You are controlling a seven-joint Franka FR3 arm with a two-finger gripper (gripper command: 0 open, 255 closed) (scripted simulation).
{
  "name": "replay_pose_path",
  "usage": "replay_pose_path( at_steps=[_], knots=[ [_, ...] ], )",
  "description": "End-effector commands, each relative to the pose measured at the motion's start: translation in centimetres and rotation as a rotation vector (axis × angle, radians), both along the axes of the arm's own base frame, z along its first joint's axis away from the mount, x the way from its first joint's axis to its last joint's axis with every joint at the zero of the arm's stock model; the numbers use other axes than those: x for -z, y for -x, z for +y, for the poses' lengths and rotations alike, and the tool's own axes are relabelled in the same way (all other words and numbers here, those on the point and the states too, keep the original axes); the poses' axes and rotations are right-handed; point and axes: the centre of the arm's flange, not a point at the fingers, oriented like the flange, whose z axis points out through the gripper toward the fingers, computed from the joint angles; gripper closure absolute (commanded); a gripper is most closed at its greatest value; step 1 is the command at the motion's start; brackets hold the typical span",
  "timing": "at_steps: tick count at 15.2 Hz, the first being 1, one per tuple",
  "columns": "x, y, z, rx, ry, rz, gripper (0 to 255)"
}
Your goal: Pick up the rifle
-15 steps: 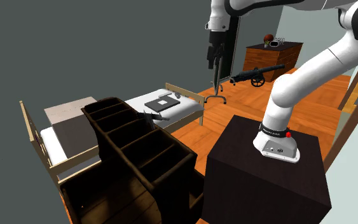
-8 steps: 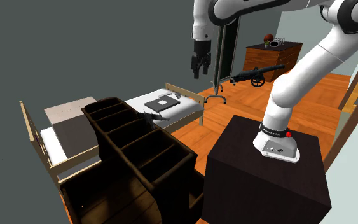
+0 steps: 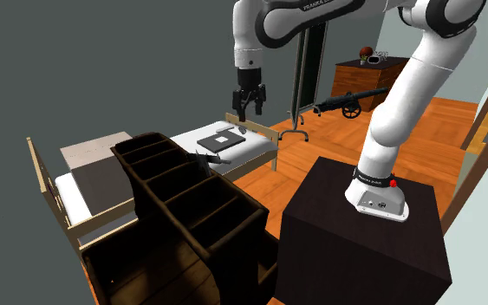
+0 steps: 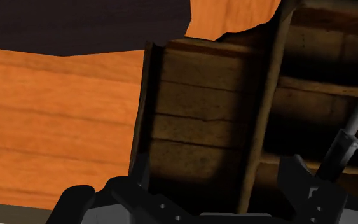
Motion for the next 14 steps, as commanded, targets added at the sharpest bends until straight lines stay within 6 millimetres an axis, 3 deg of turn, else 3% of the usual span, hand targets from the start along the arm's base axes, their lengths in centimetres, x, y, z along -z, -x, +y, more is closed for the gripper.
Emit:
replay_pose_path(
  at_steps=[1, 12, 14],
  knots=[
    [1.2, -1.2, 2.2, 0.02, -0.002, 0.012, 0],
    [6.7, -8.9, 13.6, 0.118, -0.01, 0.077, 0],
    [7.6, -9.4, 14.2, 0.124, -0.01, 0.081, 0]
  ],
)
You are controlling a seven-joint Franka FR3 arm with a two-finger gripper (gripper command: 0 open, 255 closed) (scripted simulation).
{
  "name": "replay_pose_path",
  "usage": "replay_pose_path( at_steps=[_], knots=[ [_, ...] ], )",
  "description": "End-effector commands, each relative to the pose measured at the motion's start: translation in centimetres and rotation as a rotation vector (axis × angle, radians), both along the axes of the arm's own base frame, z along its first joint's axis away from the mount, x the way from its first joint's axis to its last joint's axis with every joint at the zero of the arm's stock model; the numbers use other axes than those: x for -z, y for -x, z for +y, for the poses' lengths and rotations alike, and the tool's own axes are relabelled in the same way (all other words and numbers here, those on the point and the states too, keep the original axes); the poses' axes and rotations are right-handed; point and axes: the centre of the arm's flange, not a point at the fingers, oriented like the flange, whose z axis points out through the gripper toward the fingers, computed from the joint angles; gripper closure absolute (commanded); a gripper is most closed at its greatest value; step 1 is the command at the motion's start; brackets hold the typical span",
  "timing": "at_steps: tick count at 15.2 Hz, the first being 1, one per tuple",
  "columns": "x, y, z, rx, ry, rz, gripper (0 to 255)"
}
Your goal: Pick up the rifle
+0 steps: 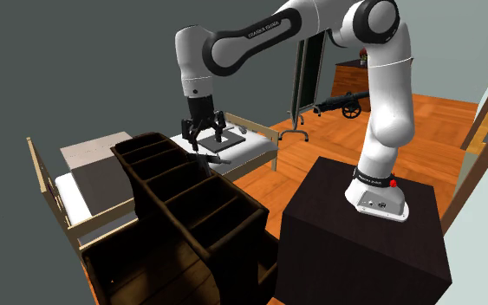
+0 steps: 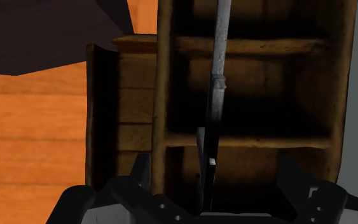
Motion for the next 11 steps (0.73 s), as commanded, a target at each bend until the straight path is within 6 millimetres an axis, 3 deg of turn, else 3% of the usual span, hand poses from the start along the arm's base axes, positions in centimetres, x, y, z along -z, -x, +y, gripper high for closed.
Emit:
replay_pose_path(
  at_steps=[1, 8, 9, 11],
  knots=[
    [1.1, -0.3, 0.3, 0.005, 0.0, 0.002, 0],
    [4.0, -0.3, 0.3, 0.005, 0.0, 0.002, 0],
    [4.1, -0.4, 0.3, 0.005, 0.0, 0.002, 255],
    [4.1, -0.4, 0.3, 0.005, 0.0, 0.002, 255]
  ],
)
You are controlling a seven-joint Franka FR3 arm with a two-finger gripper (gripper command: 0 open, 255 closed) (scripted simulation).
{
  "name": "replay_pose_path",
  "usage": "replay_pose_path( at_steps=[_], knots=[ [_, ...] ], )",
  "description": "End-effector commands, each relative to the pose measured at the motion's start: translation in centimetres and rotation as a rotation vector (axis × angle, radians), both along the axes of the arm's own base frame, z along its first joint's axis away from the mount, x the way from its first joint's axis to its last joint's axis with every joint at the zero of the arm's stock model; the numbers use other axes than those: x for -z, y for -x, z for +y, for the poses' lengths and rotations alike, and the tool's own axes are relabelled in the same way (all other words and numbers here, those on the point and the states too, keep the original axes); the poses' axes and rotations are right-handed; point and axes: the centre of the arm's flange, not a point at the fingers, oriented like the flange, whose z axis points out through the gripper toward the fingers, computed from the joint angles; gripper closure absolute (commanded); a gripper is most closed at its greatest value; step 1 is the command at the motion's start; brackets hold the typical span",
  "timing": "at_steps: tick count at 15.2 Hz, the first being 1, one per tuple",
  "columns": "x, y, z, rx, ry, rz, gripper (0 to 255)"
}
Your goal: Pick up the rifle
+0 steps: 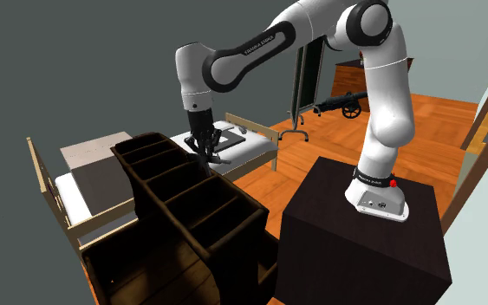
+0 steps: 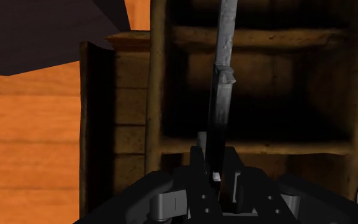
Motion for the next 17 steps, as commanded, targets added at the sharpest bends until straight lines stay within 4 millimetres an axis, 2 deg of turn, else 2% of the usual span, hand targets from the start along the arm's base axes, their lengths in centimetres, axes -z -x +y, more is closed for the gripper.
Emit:
replay_pose_path(
  at_steps=[1, 7, 17],
  knots=[
    [0.0, 0.0, 0.0, 0.0, 0.0, 0.0, 255],
    [0.0, 0.1, 0.0, 0.0, 0.0, 0.0, 255],
    [-5.3, 0.1, 0.0, 0.0, 0.0, 0.0, 255]
  ],
)
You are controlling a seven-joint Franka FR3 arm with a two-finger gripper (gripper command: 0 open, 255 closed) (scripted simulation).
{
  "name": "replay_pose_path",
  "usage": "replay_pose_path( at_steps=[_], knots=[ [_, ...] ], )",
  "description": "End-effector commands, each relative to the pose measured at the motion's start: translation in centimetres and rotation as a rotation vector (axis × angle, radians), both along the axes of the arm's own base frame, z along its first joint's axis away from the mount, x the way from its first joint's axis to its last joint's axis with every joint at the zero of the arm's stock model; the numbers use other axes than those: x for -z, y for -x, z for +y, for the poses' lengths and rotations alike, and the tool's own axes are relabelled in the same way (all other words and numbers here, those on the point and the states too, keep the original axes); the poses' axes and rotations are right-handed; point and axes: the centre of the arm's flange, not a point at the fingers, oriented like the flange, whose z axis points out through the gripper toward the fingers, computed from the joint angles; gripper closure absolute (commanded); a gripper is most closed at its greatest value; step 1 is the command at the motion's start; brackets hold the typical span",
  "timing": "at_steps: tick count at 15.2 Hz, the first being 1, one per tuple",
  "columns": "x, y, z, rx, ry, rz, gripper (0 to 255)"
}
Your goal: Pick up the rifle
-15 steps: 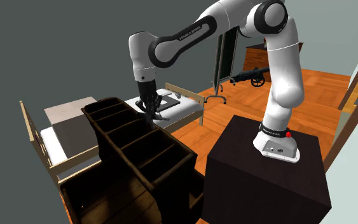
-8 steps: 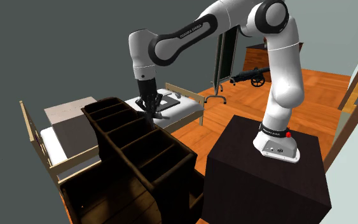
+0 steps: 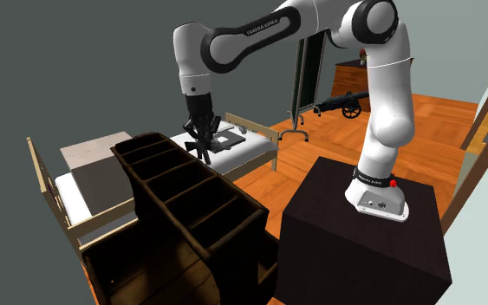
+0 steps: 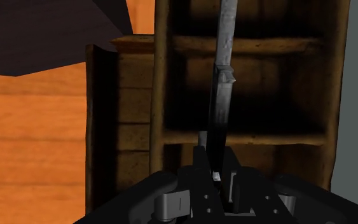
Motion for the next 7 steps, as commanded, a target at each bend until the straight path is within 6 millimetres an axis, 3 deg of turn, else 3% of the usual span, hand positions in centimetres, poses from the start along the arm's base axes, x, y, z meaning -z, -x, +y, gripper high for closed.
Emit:
replay_pose_path(
  at_steps=[1, 5, 7],
  knots=[
    [-1.1, 0.0, 0.1, 0.0, 0.0, 0.0, 255],
    [-3.2, 0.0, 0.1, 0.0, 0.0, 0.0, 255],
    [-3.3, 0.0, 0.1, 0.0, 0.0, 0.0, 255]
  ],
)
